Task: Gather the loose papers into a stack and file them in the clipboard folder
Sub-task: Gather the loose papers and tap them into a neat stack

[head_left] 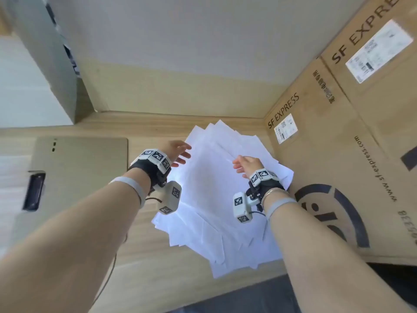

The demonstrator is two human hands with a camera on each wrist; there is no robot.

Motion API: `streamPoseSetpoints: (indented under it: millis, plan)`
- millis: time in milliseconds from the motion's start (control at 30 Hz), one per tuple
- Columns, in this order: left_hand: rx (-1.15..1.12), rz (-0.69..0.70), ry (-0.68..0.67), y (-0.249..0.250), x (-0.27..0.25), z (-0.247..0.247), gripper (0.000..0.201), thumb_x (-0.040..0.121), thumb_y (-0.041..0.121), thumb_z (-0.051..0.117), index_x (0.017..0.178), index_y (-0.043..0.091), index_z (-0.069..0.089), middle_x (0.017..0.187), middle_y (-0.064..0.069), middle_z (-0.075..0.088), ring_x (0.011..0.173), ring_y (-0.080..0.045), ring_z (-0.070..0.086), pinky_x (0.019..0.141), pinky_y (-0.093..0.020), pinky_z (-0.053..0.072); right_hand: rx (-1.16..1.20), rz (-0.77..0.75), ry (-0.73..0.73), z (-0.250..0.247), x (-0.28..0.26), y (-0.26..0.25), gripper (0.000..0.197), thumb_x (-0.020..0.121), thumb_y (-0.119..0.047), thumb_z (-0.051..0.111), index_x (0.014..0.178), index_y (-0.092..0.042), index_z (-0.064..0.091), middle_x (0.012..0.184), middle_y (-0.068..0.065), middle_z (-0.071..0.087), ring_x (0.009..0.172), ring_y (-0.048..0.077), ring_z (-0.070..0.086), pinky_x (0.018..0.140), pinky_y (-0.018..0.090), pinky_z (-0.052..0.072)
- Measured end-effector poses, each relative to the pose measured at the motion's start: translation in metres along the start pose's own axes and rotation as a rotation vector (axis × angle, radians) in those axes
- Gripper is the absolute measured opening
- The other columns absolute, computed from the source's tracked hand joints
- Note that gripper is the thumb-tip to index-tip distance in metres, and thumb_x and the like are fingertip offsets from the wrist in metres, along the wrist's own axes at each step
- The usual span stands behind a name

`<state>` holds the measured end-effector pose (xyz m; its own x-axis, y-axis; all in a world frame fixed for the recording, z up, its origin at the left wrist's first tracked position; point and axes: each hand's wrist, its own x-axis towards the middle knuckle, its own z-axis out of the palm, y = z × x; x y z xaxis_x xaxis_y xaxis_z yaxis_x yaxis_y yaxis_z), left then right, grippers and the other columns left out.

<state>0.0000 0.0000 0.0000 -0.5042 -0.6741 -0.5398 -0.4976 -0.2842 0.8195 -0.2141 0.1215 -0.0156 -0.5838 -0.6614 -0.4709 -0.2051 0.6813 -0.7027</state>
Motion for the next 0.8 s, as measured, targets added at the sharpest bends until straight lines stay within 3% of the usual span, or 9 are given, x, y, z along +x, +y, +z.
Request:
streamPoseSetpoints:
  millis: [100,167,233,367,500,600,700,800]
  plan:
    - [-0.020,-0.103,-0.005,-0.010,0.012,0.012,0.032,0.098,0.020,0.036,0.120,0.010,0.058,0.095,-0.004,0.064,0.067,-0.012,0.057,0.062,-0.023,0.043,-0.171,-0.019,0.040,-0.008,0.019,0.020,0.012,0.087,-0.020,0.056,0.088,-0.019,0.068,0.093,0.005,0.068,0.092,0.021,0.062,0.075,0.023,0.045]
    - [0.003,-0.145,-0.017,-0.017,0.021,0.020,0.032,0.098,0.018,0.036,0.120,0.009,0.058,0.103,-0.007,0.062,0.066,-0.013,0.056,0.062,-0.022,0.043,-0.266,-0.001,-0.012,-0.013,0.031,0.030,0.020,0.084,-0.017,0.062,0.104,-0.016,0.068,0.112,0.006,0.067,0.109,0.021,0.060,0.092,0.025,0.042]
    - [0.001,-0.169,0.022,-0.019,0.032,0.024,0.033,0.098,0.016,0.035,0.120,0.009,0.058,0.104,-0.007,0.061,0.065,-0.013,0.055,0.060,-0.022,0.042,-0.355,0.001,-0.060,-0.016,0.041,0.032,0.037,0.082,-0.017,0.067,0.118,-0.015,0.060,0.128,0.005,0.059,0.121,0.020,0.053,0.099,0.025,0.038]
    - [-0.018,-0.222,0.066,-0.025,0.048,0.027,0.033,0.097,0.011,0.035,0.122,0.007,0.056,0.103,-0.008,0.058,0.063,-0.014,0.053,0.060,-0.022,0.042,-0.489,0.025,-0.123,-0.016,0.054,0.039,0.068,0.072,-0.021,0.078,0.132,-0.020,0.046,0.136,0.010,0.047,0.126,0.024,0.048,0.103,0.029,0.036]
    - [-0.047,-0.264,0.092,-0.030,0.057,0.033,0.031,0.098,0.010,0.034,0.119,0.010,0.056,0.090,-0.005,0.059,0.062,-0.015,0.053,0.059,-0.022,0.041,-0.648,0.066,-0.122,-0.017,0.064,0.047,0.086,0.060,-0.038,0.083,0.133,-0.036,0.037,0.136,0.006,0.039,0.127,0.029,0.041,0.106,0.045,0.037]
    - [-0.064,-0.274,0.123,-0.036,0.061,0.035,0.030,0.097,0.008,0.034,0.115,0.011,0.057,0.099,-0.009,0.058,0.062,-0.016,0.053,0.059,-0.022,0.042,-0.779,0.084,-0.148,-0.014,0.063,0.048,0.096,0.058,-0.043,0.081,0.137,-0.043,0.025,0.137,0.001,0.032,0.131,0.029,0.034,0.105,0.051,0.033]
    - [-0.086,-0.279,0.144,-0.042,0.060,0.033,0.033,0.097,0.007,0.035,0.120,0.006,0.057,0.103,-0.010,0.058,0.063,-0.016,0.055,0.060,-0.021,0.044,-0.762,0.108,-0.164,-0.010,0.064,0.047,0.098,0.061,-0.039,0.081,0.139,-0.041,0.021,0.137,0.003,0.031,0.128,0.027,0.041,0.105,0.052,0.030]
    - [-0.105,-0.273,0.170,-0.047,0.059,0.030,0.033,0.096,0.006,0.034,0.121,0.005,0.056,0.103,-0.010,0.058,0.063,-0.016,0.054,0.060,-0.021,0.044,-0.715,0.134,-0.158,-0.014,0.069,0.043,0.090,0.066,-0.032,0.080,0.139,-0.030,0.027,0.136,0.005,0.042,0.128,0.027,0.044,0.106,0.051,0.033]
